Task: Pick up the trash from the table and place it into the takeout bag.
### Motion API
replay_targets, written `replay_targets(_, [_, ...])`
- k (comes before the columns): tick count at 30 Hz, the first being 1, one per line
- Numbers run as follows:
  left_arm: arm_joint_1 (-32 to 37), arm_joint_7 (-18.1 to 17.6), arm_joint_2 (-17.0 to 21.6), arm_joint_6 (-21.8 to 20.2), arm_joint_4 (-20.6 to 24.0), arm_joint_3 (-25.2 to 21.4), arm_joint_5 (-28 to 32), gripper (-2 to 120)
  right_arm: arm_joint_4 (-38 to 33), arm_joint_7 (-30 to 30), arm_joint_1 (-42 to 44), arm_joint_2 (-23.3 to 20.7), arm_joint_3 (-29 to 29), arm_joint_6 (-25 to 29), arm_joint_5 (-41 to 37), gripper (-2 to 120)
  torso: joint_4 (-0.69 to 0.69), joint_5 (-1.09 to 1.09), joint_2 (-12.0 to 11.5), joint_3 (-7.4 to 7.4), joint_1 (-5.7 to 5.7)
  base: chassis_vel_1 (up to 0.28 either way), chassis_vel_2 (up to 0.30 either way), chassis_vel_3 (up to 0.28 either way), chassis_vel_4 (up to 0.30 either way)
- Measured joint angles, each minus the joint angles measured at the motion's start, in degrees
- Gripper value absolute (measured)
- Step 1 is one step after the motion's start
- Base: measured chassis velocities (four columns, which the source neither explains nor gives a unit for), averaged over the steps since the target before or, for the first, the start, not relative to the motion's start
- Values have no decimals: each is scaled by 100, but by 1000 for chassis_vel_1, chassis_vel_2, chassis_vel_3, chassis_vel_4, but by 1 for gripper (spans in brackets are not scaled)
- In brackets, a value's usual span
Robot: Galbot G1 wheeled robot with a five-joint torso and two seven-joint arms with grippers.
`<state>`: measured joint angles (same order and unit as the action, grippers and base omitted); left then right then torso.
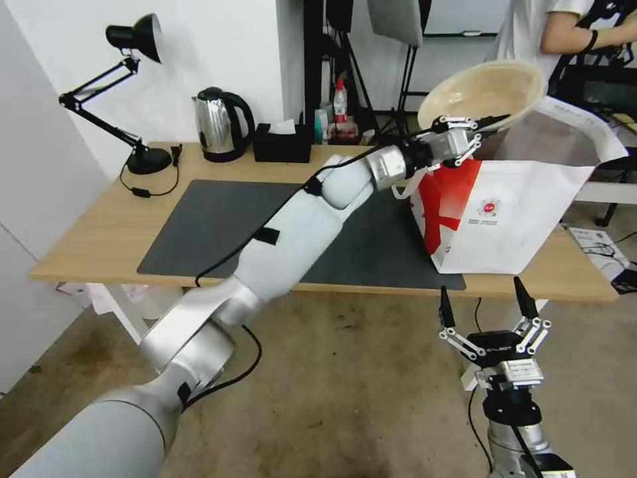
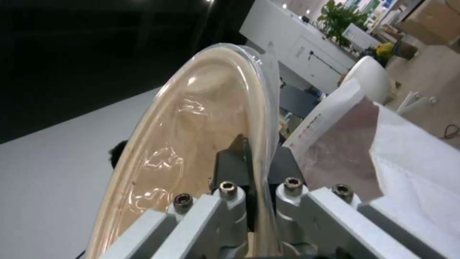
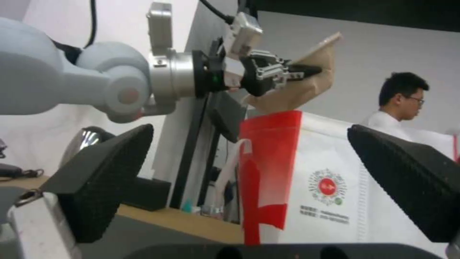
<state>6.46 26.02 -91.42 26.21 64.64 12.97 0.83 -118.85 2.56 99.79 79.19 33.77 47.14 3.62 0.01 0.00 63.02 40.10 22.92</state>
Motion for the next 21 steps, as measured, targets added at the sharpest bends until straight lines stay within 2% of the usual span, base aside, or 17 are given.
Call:
replay_targets(15, [-68, -28, 9, 151, -313, 82, -21, 0, 0, -7, -35, -69, -49, -1, -45, 100, -1, 0, 0, 0, 0, 0, 0, 0, 0])
replay_targets(21, [-85, -151, 9, 276, -447, 157, 1, 0, -9, -13, -44, -54, -59, -1, -45, 100, -2, 0, 0, 0, 0, 0, 0, 0, 0])
